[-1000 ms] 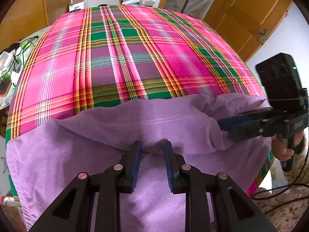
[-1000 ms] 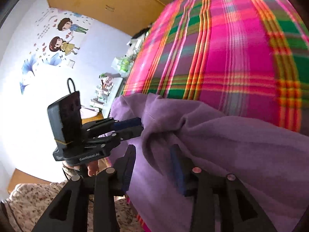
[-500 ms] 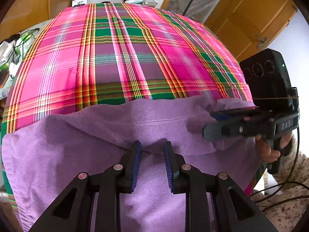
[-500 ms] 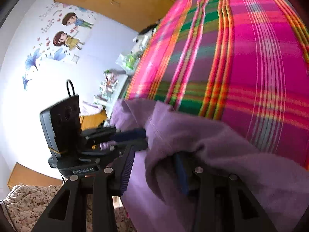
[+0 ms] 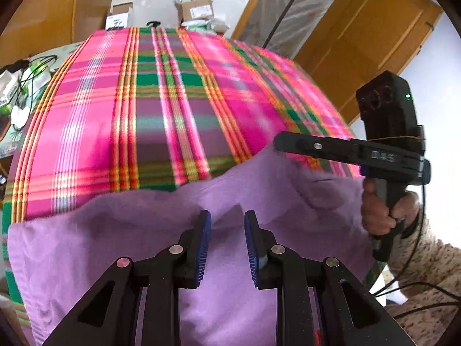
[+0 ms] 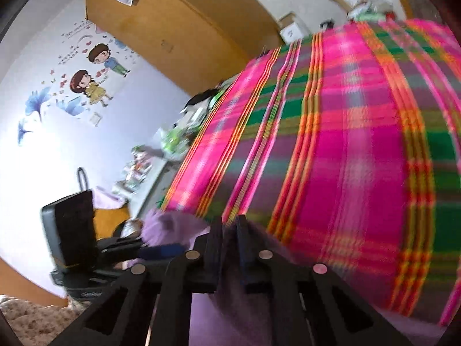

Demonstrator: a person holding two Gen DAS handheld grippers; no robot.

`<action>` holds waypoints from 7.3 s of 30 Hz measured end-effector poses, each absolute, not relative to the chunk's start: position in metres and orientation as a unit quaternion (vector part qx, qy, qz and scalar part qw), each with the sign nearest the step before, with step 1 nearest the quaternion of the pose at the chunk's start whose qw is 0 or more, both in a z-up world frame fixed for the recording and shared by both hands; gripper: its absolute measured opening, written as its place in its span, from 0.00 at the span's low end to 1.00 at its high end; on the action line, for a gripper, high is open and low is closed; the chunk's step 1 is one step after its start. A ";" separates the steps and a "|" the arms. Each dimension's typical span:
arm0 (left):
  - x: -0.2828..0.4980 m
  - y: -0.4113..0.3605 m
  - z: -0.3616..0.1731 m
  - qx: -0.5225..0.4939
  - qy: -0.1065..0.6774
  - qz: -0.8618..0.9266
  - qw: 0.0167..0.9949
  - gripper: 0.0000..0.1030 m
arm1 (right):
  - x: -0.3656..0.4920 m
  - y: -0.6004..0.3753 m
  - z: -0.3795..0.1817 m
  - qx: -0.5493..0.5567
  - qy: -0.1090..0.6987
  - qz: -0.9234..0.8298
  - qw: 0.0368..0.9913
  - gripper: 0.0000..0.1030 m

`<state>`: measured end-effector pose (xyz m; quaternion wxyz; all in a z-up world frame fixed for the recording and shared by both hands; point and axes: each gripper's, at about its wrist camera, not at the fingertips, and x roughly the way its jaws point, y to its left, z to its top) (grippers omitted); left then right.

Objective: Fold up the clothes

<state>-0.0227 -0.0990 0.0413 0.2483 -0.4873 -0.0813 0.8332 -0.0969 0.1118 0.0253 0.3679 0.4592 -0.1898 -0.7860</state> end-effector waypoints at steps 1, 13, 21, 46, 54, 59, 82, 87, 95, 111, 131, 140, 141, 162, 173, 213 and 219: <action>-0.025 -0.097 0.042 -0.485 -0.083 0.833 0.252 0.24 | -0.099 0.111 0.028 0.456 -0.182 -0.792 0.363 0.10; -0.060 -0.051 0.048 -0.480 0.004 0.814 0.327 0.36 | -0.069 0.156 0.036 0.428 -0.186 -0.832 0.300 0.11; -0.090 -0.040 0.030 -0.503 0.047 0.795 0.337 0.41 | -0.040 0.206 0.024 0.428 -0.222 -0.842 0.241 0.14; -0.124 -0.039 0.018 -0.501 -0.032 0.791 0.351 0.09 | -0.037 0.223 0.006 0.444 -0.223 -0.845 0.200 0.15; -0.127 -0.042 0.006 -0.504 -0.058 0.791 0.342 0.09 | -0.032 0.197 0.014 0.448 -0.110 -0.857 0.230 0.15; -0.130 -0.049 0.002 -0.523 -0.091 0.778 0.337 0.12 | -0.027 0.166 0.009 0.463 0.014 -0.849 0.252 0.21; -0.102 -0.076 0.030 -0.497 -0.138 0.804 0.297 0.25 | -0.039 0.152 0.005 0.432 0.040 -0.877 0.205 0.00; -0.098 -0.076 0.020 -0.506 -0.143 0.796 0.299 0.25 | -0.037 0.179 0.018 0.412 0.002 -0.895 0.173 0.00; -0.099 -0.064 0.013 -0.512 -0.143 0.788 0.312 0.25 | -0.019 0.173 0.020 0.416 -0.019 -0.877 0.237 0.02; -0.105 -0.063 0.003 -0.520 -0.166 0.790 0.278 0.25 | 0.001 0.246 0.017 0.421 -0.059 -0.903 0.067 0.11; 0.010 -0.169 0.011 -0.474 -0.186 0.847 0.154 0.25 | 0.093 0.269 0.007 0.424 -0.029 -0.905 -0.017 0.21; 0.057 -0.225 0.004 -0.449 -0.219 0.860 0.105 0.25 | 0.116 0.203 0.018 0.402 0.016 -0.912 0.084 0.24; 0.060 -0.229 0.004 -0.445 -0.222 0.862 0.103 0.25 | 0.118 0.193 0.018 0.402 0.018 -0.910 0.101 0.24; 0.078 -0.319 -0.002 -0.396 -0.287 0.872 0.018 0.25 | 0.109 -0.001 0.017 0.377 0.102 -0.856 0.340 0.24; 0.090 -0.335 -0.002 -0.402 -0.323 0.856 0.022 0.25 | 0.113 -0.111 0.020 0.334 0.146 -0.805 0.469 0.36; 0.019 -0.331 -0.037 -0.490 -0.502 0.697 0.151 0.58 | 0.121 -0.144 0.007 0.285 0.167 -0.836 0.439 0.08; -0.001 -0.320 -0.037 -0.501 -0.485 0.695 0.174 0.53 | 0.124 -0.141 0.009 0.281 0.159 -0.835 0.445 0.08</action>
